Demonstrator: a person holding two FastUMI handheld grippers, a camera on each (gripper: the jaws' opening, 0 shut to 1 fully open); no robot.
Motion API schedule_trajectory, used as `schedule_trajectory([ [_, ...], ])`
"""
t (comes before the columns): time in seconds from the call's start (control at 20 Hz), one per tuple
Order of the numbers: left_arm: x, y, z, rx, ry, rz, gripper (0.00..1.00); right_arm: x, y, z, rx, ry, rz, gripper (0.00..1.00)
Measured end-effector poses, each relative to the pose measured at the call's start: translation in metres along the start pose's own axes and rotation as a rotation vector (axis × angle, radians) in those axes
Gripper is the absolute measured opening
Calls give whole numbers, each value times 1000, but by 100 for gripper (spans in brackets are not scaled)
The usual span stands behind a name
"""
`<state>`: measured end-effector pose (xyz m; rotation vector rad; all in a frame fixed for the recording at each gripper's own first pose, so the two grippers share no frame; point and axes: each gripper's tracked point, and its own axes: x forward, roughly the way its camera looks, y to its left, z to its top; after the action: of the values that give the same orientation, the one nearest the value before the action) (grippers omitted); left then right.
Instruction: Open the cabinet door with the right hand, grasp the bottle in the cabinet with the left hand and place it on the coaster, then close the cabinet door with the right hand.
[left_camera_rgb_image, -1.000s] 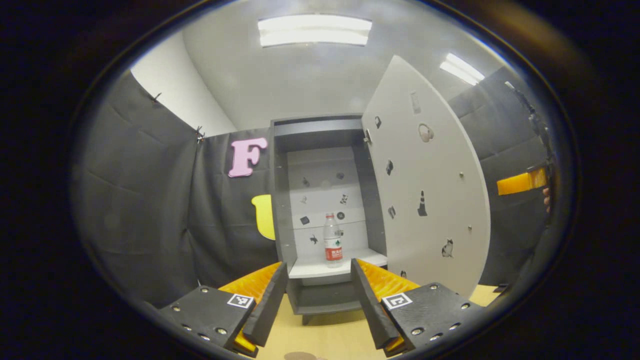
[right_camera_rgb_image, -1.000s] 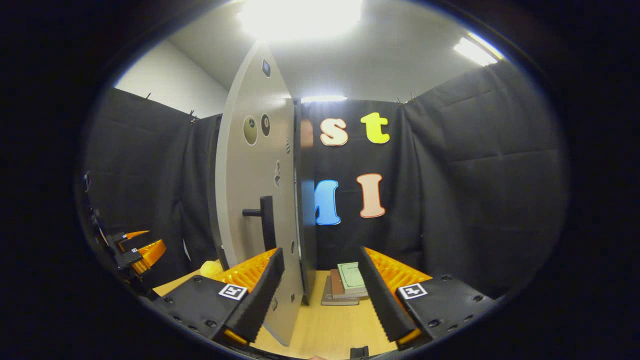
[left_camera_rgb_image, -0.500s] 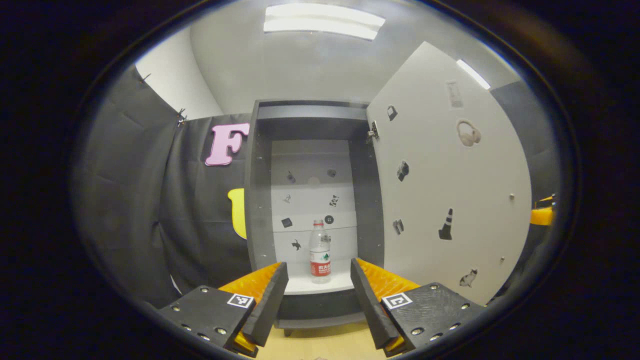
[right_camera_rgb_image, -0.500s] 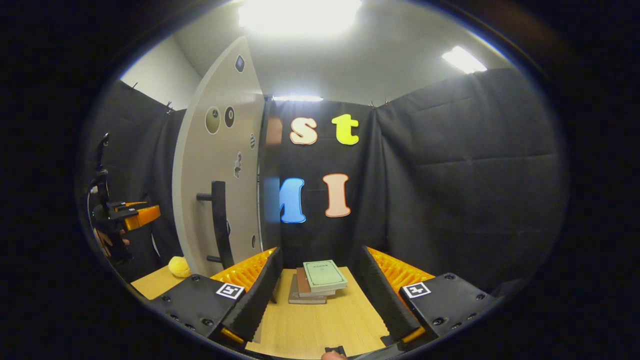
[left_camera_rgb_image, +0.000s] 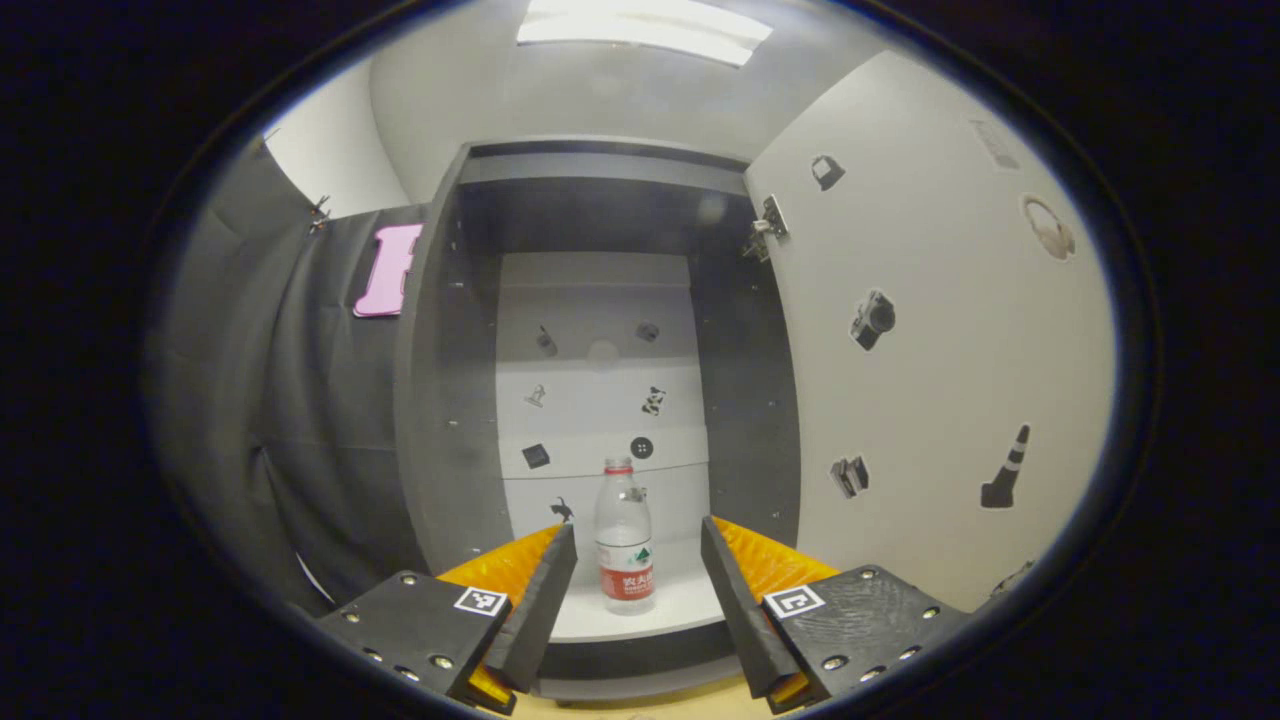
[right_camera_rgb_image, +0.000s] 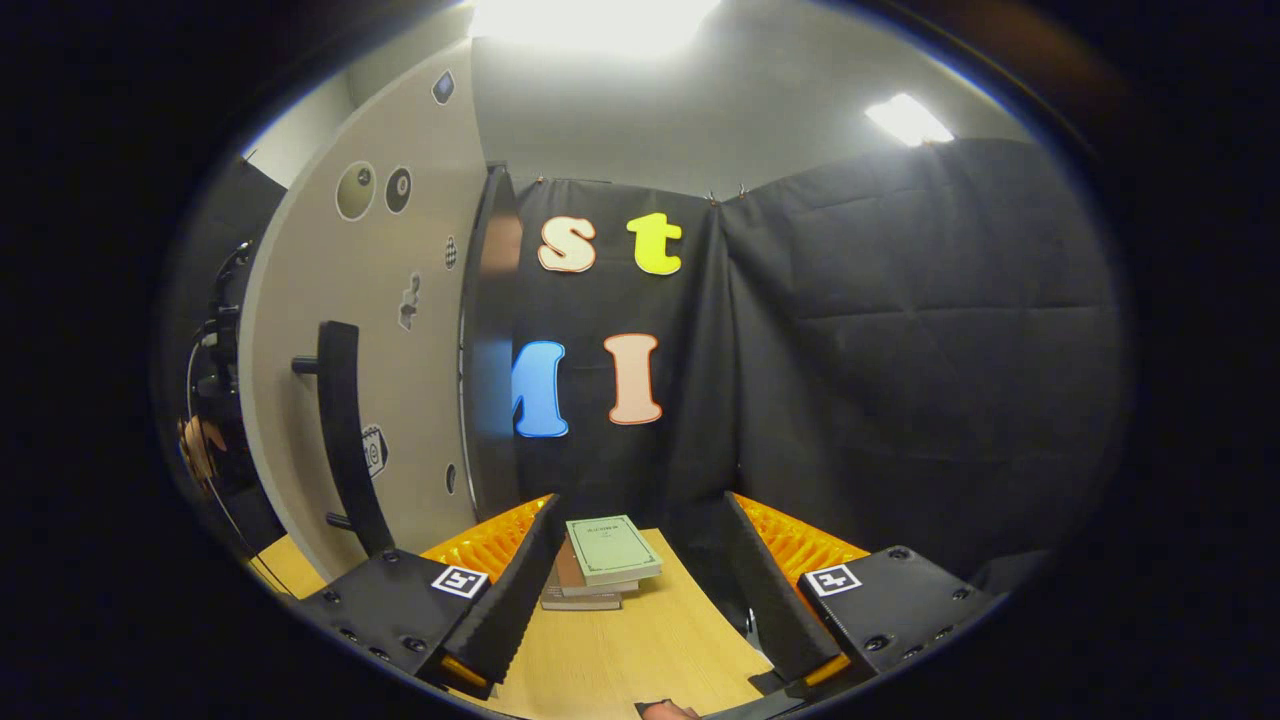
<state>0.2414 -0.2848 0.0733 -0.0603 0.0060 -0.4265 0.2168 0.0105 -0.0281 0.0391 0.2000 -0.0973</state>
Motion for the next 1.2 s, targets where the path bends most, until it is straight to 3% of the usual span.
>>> schedule_trajectory([
  [0.2, 36, -6, -11, -2, 3, -36, 75, 14, -10, -9, 27, 19, -63, 94],
  [0.25, 45, -7, -14, -3, 5, -43, 75, 17, -12, -9, 28, 22, -77, 99],
  [0.45, 79, -4, -29, -10, 14, -48, 78, 24, -17, -11, 28, 25, -124, 99],
  [0.55, 92, -3, -38, -21, 23, -57, 75, 29, -19, -12, 25, 31, -144, 94],
  [0.6, 98, -2, -42, -23, 26, -59, 75, 30, -19, -13, 23, 32, -153, 99],
  [1.2, 153, 17, -88, -18, 78, -47, 78, 52, -9, -24, 2, 62, -202, 99],
])
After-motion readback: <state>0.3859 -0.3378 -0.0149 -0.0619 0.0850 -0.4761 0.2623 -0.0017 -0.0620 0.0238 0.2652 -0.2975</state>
